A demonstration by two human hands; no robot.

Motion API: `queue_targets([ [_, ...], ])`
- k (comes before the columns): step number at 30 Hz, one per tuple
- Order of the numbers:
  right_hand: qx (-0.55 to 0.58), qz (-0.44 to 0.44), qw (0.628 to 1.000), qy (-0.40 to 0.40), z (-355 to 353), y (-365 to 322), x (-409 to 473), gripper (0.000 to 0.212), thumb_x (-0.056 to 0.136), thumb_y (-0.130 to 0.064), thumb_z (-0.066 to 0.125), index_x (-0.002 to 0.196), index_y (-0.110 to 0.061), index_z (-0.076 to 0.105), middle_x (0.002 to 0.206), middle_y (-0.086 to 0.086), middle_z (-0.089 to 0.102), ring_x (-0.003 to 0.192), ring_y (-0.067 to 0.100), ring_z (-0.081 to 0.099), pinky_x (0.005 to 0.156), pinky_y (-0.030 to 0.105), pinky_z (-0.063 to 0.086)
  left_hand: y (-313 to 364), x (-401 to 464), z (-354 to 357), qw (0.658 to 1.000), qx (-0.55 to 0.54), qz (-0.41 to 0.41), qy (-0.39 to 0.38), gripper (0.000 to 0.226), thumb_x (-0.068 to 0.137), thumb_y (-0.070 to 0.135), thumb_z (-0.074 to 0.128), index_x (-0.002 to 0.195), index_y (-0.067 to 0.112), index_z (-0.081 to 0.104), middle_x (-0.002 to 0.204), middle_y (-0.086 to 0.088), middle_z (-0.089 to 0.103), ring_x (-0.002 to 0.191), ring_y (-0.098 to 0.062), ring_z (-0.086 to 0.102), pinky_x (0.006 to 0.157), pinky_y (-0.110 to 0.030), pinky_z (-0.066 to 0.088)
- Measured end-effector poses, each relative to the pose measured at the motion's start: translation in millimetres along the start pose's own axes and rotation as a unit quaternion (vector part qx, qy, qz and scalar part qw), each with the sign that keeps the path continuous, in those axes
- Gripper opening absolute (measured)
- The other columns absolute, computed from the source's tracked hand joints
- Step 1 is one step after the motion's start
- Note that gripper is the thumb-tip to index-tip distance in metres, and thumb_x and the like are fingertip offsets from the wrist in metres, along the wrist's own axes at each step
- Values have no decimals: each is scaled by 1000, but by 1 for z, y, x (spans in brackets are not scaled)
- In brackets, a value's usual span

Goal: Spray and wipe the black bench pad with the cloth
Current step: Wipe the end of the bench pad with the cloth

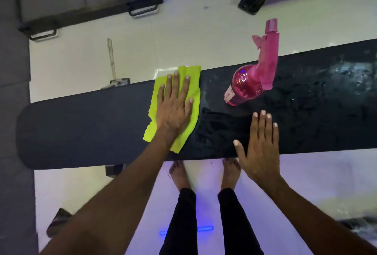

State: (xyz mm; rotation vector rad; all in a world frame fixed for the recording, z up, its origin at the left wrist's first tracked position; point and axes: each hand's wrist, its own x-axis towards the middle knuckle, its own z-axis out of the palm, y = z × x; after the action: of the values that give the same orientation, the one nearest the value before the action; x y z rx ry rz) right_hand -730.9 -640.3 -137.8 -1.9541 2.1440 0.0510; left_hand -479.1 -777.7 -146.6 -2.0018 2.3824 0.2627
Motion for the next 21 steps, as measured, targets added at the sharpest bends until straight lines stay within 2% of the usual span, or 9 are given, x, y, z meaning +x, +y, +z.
queue_targets([
  [3, -14, -12, 1000, -17, -10, 13, 2, 88, 101, -57, 32, 166, -2, 11, 175, 22, 8, 163, 39, 9, 130, 61, 16, 47, -43, 10, 994, 0, -108, 10, 66, 108, 46, 24, 168, 21, 10, 175, -16, 5, 163, -36, 4, 130, -55, 13],
  [5, -26, -35, 999, -30, -15, 16, 4, 89, 100, -58, 31, 166, -1, 11, 175, 23, 8, 163, 40, 10, 129, 62, 19, 71, -43, 11, 993, -15, -114, 4, 68, 108, 47, 25, 167, 17, 12, 174, -20, 6, 162, -40, 5, 130, -56, 14],
  [9, -28, -51, 997, -43, -20, 16, 15, 93, 99, -61, 27, 164, 2, 12, 173, 25, 10, 162, 41, 12, 129, 61, 21, 49, 5, -2, 998, -5, 57, -39, 69, 108, 53, 20, 168, 24, 5, 176, -12, -1, 163, -33, -2, 131, -53, 11],
  [11, -26, -61, 996, -54, -21, 18, 19, 94, 98, -61, 26, 164, 3, 10, 174, 25, 8, 162, 40, 10, 129, 61, 20, 31, 15, -5, 995, 22, 85, -39, 68, 107, 56, 15, 168, 28, 3, 177, -8, -2, 164, -29, -2, 131, -51, 12],
  [12, -27, -67, 996, -58, -21, 19, 19, 94, 98, -62, 25, 164, 3, 9, 174, 25, 6, 163, 40, 9, 130, 60, 19, 28, 12, -3, 997, 22, 62, -31, 67, 108, 56, 15, 168, 28, 3, 177, -7, -3, 164, -28, -3, 131, -50, 10],
  [14, -28, -73, 995, -63, -22, 21, 20, 94, 98, -63, 24, 165, 1, 7, 174, 23, 3, 163, 39, 6, 131, 59, 17, 39, -10, 4, 999, -3, -42, -13, 66, 109, 52, 19, 168, 27, 3, 176, -8, -4, 164, -29, -3, 132, -50, 9],
  [17, -26, -81, 994, -69, -25, 22, 20, 94, 98, -63, 23, 165, 0, 5, 175, 21, 1, 163, 37, 4, 131, 58, 17, 87, -52, 13, 983, -16, -182, -3, 69, 107, 48, 23, 168, 21, 7, 175, -16, 0, 163, -36, 0, 130, -56, 13],
  [19, -24, -84, 993, -75, -27, 23, 19, 93, 98, -62, 22, 165, 0, 4, 175, 21, -1, 163, 37, 2, 131, 58, 16, 113, -60, 16, 982, -30, -184, -12, 71, 105, 49, 23, 168, 18, 10, 174, -20, 3, 162, -41, 1, 129, -59, 14],
  [21, -24, -87, 993, -76, -27, 24, 19, 93, 99, -63, 23, 165, -1, 2, 175, 21, -3, 164, 37, 0, 131, 58, 15, 112, -50, 13, 993, -26, -108, -30, 71, 106, 52, 21, 168, 19, 7, 175, -19, 0, 162, -40, -1, 130, -58, 12],
])
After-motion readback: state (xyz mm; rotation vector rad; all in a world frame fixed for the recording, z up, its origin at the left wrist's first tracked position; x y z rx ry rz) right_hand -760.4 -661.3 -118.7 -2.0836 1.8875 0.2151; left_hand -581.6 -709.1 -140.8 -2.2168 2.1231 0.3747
